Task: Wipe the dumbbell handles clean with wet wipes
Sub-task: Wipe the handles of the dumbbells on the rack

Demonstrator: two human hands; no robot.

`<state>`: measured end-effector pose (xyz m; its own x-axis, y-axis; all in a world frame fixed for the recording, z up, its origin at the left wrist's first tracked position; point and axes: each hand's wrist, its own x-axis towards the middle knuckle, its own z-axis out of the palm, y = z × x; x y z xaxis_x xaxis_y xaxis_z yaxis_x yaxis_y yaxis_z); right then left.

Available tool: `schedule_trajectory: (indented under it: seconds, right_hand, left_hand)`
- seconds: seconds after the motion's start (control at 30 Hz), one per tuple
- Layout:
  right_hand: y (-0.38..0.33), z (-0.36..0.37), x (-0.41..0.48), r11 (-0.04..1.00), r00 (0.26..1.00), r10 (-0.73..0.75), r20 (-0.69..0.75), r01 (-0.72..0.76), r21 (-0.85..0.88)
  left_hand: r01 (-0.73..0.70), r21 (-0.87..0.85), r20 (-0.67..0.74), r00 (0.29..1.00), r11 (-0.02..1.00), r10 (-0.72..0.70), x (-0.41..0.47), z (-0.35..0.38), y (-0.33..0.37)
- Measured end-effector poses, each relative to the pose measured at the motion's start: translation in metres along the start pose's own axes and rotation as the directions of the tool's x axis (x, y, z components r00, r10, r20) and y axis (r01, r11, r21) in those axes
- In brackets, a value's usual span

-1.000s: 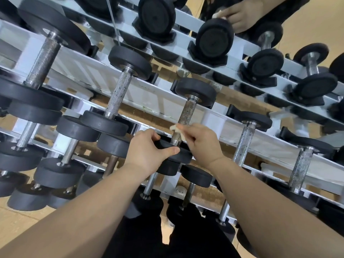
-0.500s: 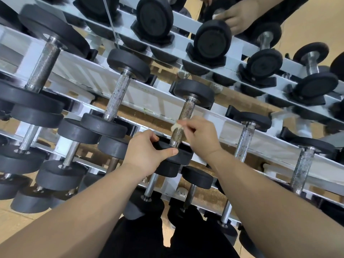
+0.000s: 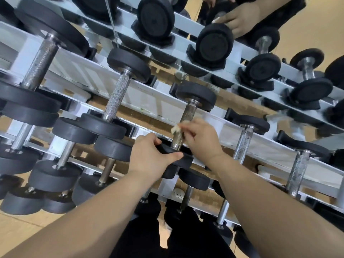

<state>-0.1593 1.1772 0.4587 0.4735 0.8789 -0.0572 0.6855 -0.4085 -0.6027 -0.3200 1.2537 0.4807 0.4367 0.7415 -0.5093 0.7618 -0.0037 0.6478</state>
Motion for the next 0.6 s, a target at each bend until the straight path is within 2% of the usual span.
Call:
schedule_trajectory:
  seconds: [0.1,0.17,0.27,0.33,0.4,0.53,0.6]
  right_hand:
    - [0.003,-0.009,-0.015,0.989,0.983,-0.098,0.154,0.114,-0.099]
    - [0.006,-0.015,-0.001,0.973,0.986,-0.108,0.123,0.130,-0.191]
    - [0.007,-0.022,0.028,0.966,0.994,0.079,-0.080,-0.096,-0.238]
    - [0.002,-0.019,0.033,0.958,0.980,0.143,-0.138,-0.172,-0.230]
    - [-0.006,-0.010,0.022,0.967,0.991,0.096,-0.088,-0.114,-0.227]
    - [-0.013,-0.005,-0.008,0.972,0.992,-0.021,0.126,0.050,-0.228]
    - [-0.013,-0.006,-0.005,0.975,0.991,-0.018,0.131,0.047,-0.219]
  left_hand:
    - [-0.026,0.026,-0.049,0.998,0.999,0.027,-0.009,0.011,0.006]
    - [-0.044,0.023,-0.082,0.996,0.999,0.046,-0.017,0.018,0.007]
    - [-0.093,0.000,-0.087,0.992,0.996,0.093,-0.022,0.024,0.006]
    - [-0.128,-0.008,-0.083,0.988,0.992,0.127,-0.021,0.023,-0.001]
    - [-0.143,-0.094,-0.087,0.987,0.985,0.135,-0.015,0.020,-0.011]
    - [-0.136,-0.292,-0.035,0.991,0.947,0.131,-0.002,0.009,-0.028]
    - [-0.092,-0.327,0.037,0.993,0.941,0.110,0.004,0.005,-0.030]
